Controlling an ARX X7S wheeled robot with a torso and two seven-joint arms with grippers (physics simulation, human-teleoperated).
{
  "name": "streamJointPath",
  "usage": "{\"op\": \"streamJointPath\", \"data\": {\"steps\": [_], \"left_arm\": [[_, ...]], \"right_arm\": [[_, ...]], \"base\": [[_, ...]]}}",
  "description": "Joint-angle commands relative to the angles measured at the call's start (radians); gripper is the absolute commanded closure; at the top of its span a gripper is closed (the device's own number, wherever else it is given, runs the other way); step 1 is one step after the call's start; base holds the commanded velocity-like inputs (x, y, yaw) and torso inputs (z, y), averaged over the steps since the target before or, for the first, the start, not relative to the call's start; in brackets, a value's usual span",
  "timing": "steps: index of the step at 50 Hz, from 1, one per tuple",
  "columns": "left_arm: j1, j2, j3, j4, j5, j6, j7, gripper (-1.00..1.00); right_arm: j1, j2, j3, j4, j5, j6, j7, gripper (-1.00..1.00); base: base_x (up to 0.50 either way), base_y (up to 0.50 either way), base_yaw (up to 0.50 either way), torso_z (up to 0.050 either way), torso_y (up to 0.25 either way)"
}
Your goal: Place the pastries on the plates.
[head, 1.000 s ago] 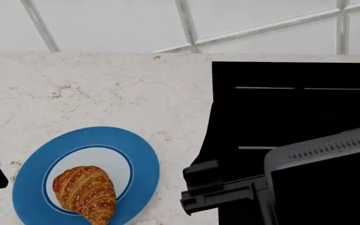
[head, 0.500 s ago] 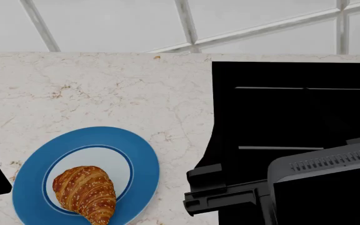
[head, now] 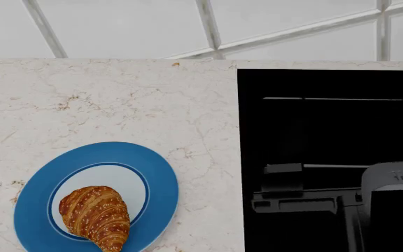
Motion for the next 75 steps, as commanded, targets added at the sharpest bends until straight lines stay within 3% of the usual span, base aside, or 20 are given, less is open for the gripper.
{"op": "streamJointPath", "data": {"steps": [1,11,32,47,75], "left_arm": [[-0.007,-0.008,-0.012,-0.002,0.0,0.003,-0.003,-1.0],[0.066,-0.005,-0.1,0.044,0.092,0.121,-0.03,-1.0],[0.093,-0.004,-0.103,0.07,0.122,0.127,-0.044,-1.0],[0.248,-0.04,-0.174,0.134,0.162,0.181,-0.094,-1.0],[0.213,-0.021,-0.227,0.133,0.132,0.192,-0.158,-1.0]], "right_arm": [[0.007,0.011,0.022,0.013,-0.004,-0.003,0.022,-1.0],[-0.02,0.018,0.062,-0.005,-0.013,-0.035,0.046,-1.0],[-0.051,0.032,0.093,-0.008,-0.015,-0.05,0.079,-1.0],[-0.181,0.04,0.174,-0.023,-0.029,-0.104,0.126,-1.0],[-0.19,0.042,0.227,-0.005,-0.036,-0.111,0.192,-1.0]], "base": [[0.0,0.0,0.0,0.0,0.0],[0.0,0.0,0.0,0.0,0.0],[0.0,0.0,0.0,0.0,0.0],[0.0,0.0,0.0,0.0,0.0],[0.0,0.0,0.0,0.0,0.0]]}}
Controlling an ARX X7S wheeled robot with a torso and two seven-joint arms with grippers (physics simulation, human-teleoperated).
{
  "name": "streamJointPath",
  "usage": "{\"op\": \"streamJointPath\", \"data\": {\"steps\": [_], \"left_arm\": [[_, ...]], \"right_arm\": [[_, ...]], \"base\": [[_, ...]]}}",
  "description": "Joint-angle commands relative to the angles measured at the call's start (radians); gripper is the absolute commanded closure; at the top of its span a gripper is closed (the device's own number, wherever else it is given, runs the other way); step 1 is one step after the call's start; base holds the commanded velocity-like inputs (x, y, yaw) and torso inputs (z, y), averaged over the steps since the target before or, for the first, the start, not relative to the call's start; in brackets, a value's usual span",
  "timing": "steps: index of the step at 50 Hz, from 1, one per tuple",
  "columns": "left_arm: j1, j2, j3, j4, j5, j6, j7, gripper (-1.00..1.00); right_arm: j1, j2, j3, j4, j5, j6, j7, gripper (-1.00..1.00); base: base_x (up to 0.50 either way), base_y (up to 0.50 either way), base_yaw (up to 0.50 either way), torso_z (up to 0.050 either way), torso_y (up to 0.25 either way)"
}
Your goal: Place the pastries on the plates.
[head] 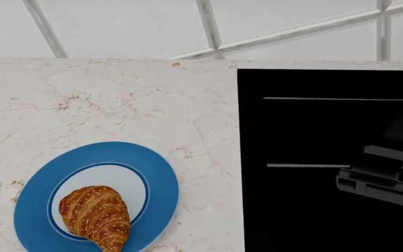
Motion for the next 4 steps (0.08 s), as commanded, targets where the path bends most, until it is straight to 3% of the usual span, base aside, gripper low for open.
{"op": "streamJointPath", "data": {"steps": [1,4], "left_arm": [[0.001,0.006,-0.017,0.0,0.001,0.009,-0.013,-1.0],[0.009,0.006,-0.022,0.002,0.002,0.012,-0.014,-1.0]], "right_arm": [[-0.02,0.003,0.028,0.003,-0.004,-0.008,0.025,-1.0],[-0.024,0.004,0.033,0.0,-0.004,-0.009,0.031,-1.0]], "base": [[0.0,0.0,0.0,0.0,0.0],[0.0,0.0,0.0,0.0,0.0]]}}
